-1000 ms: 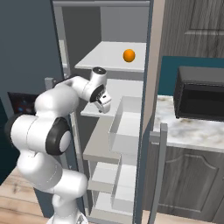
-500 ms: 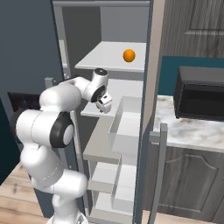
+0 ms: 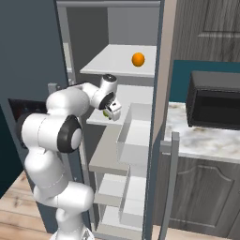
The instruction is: Pick the orange and pear from the fridge and place them inside the tupperware on the counter.
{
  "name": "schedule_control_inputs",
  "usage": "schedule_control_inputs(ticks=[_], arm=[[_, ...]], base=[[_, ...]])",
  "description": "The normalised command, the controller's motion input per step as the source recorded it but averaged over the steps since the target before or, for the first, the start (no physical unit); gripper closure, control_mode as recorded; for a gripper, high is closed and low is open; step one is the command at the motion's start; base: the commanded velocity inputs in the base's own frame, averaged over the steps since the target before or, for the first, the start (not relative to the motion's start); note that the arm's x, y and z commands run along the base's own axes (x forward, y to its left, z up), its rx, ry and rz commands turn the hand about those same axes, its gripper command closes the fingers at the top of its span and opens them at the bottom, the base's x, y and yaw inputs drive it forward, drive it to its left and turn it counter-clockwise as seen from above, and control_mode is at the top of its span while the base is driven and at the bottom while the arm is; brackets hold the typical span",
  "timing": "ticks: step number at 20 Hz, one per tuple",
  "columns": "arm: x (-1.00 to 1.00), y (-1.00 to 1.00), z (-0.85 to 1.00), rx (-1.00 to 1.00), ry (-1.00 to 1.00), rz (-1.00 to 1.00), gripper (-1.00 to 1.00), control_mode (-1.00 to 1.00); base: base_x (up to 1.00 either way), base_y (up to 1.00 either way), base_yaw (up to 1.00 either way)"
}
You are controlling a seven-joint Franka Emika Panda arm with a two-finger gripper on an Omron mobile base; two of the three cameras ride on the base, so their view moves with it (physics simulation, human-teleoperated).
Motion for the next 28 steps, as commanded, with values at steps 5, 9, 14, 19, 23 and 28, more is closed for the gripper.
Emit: schedule_control_inputs(ticks=[5,9,14,19,23,28], arm=[[0.21,0.00,-0.12,0.00,0.00,0.00,-1.00,-1.00],[0.26,0.00,-0.09,0.00,0.00,0.00,-1.00,-1.00],[0.27,0.00,-0.09,0.00,0.00,0.00,-1.00,-1.00],[0.22,0.00,-0.11,0.00,0.00,0.01,-1.00,-1.00],[0.13,0.00,-0.25,0.00,0.00,0.00,-1.00,-1.00],[0.05,0.06,-0.34,0.00,0.00,0.00,1.00,-1.00]], base=[[0.00,0.00,0.00],[0.00,0.00,0.00],[0.00,0.00,0.00],[0.00,0.00,0.00],[0.00,0.00,0.00],[0.00,0.00,0.00]])
